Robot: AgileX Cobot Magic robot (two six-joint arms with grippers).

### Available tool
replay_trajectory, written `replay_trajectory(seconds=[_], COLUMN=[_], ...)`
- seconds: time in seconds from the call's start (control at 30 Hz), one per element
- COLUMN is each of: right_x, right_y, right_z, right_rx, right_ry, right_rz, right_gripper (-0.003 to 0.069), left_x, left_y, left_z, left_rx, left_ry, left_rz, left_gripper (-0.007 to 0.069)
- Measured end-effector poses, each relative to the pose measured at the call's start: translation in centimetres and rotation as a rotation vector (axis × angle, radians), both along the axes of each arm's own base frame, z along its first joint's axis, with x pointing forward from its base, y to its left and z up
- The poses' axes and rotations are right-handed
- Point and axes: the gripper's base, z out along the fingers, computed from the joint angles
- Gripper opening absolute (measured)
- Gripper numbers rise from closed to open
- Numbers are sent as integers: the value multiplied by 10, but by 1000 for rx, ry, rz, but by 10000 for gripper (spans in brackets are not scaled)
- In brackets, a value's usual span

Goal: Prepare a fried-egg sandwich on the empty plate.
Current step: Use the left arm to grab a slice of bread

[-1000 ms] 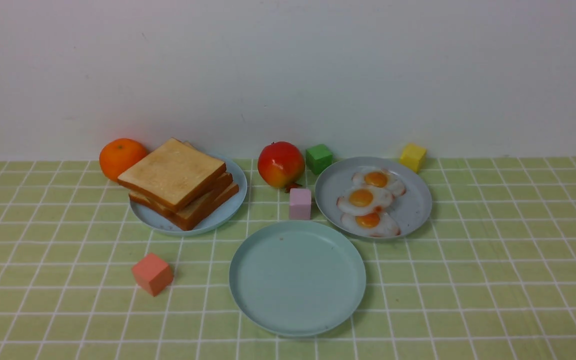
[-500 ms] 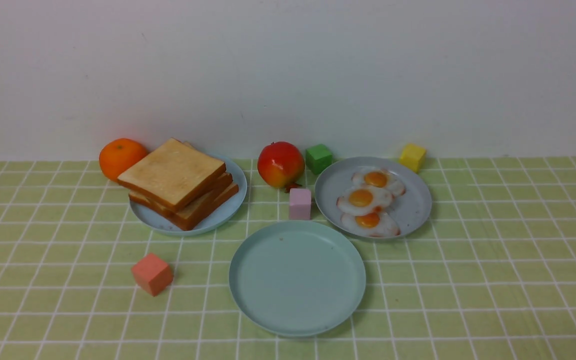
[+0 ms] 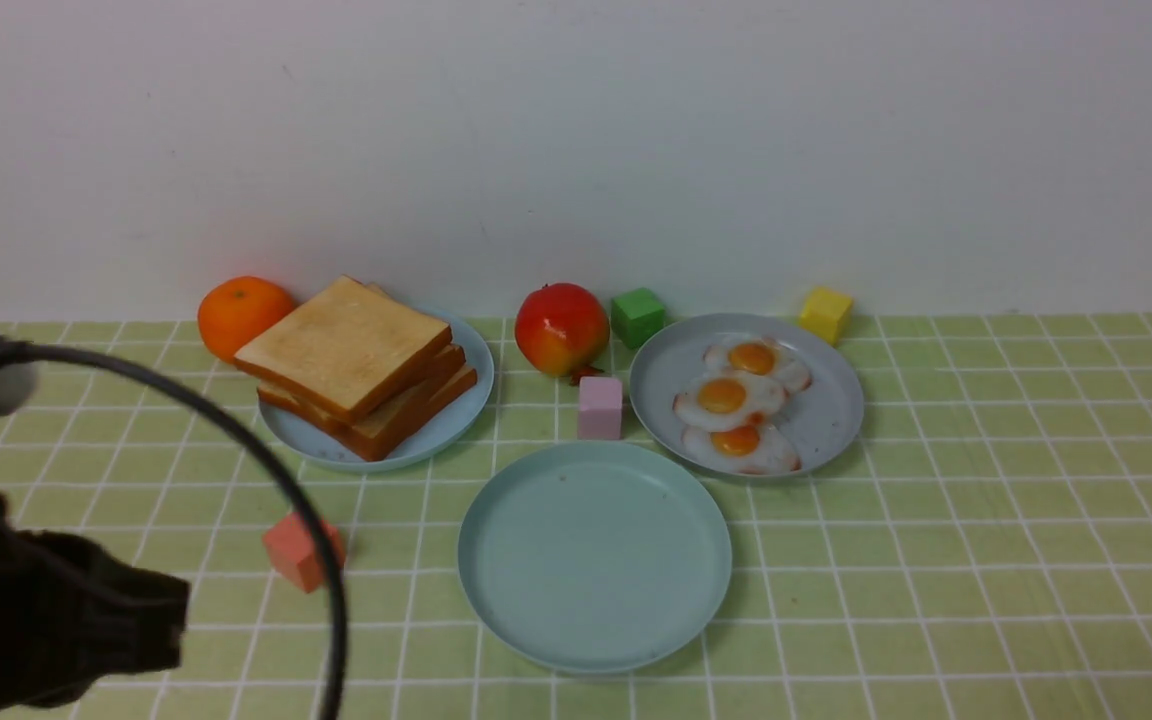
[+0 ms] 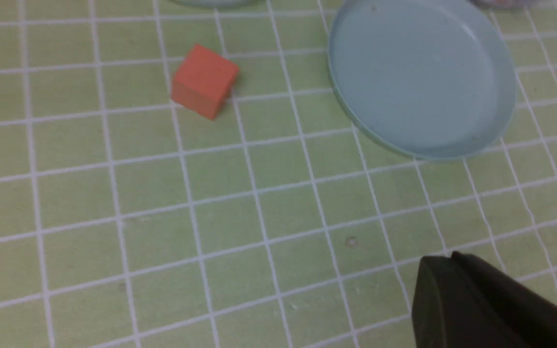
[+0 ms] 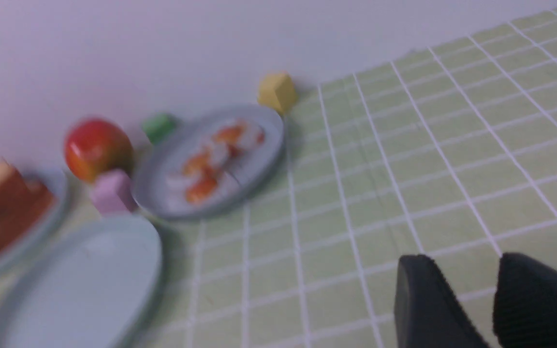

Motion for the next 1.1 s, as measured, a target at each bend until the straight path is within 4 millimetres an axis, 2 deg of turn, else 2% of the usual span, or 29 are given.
replay_trajectory(seconds=[0.1, 0.17, 0.2, 0.23, 0.27, 0.3, 0.33, 0.43, 0.47, 0.57, 0.6, 0.67, 0.77, 0.87, 0.9, 0.97, 1.0, 1.07, 1.1], right_x=[1, 1, 1, 0, -1, -1, -4, -14, -14, -16, -16, -15, -6, -1, 0, 1, 1, 2, 2], right_y=[0, -2, -2, -3, -2, -2, 1, 9, 12, 19, 21, 23, 25, 26, 27, 27, 27, 27, 27], right_z=[7, 14, 15, 18, 23, 25, 36, 78, 83, 122, 141, 149, 173, 180, 183, 183, 183, 184, 184], right_rx=[130, 239, 260, 309, 337, 339, 335, 201, 160, -29, -108, -153, -253, -267, -268, -266, -265, -264, -265], right_ry=[-71, -146, -157, -173, -170, -166, -129, 52, 135, 367, 433, 466, 545, 549, 547, 546, 539, 533, 529], right_rz=[-15, -31, -33, -36, -29, -27, -3, 100, 129, 277, 336, 368, 440, 450, 453, 454, 454, 453, 451], right_gripper=[239, 239, 239, 239, 239, 239, 239, 239, 239, 239, 239, 239, 239, 239, 239, 239, 239, 239, 239], left_x=[21, 44, 48, 64, 75, 77, 90, 121, 128, 166, 184, 196, 232, 248, 258, 264, 271, 274, 277], left_y=[-12, -22, -23, -28, -31, -32, -36, -44, -45, -46, -42, -41, -38, -40, -42, -43, -44, -45, -46], left_z=[-3, -6, -6, -7, -7, -7, -7, -7, -7, -10, -13, -16, -29, -36, -40, -43, -48, -53, -58], left_rx=[28, 55, 62, 85, 103, 106, 128, 147, 145, 142, 146, 152, 189, 216, 237, 254, 280, 303, 323], left_ry=[60, 103, 108, 125, 129, 129, 129, 124, 124, 135, 145, 149, 149, 137, 117, 101, 79, 68, 56], left_rz=[-30, -38, -39, -42, -44, -44, -47, -31, -22, 20, 42, 49, 56, 43, 24, 5, -26, -54, -81], left_gripper=[17, 17, 17, 17, 17, 17, 17, 17, 17, 17, 17, 17, 20, 39, 63, 85, 140, 185, 235])
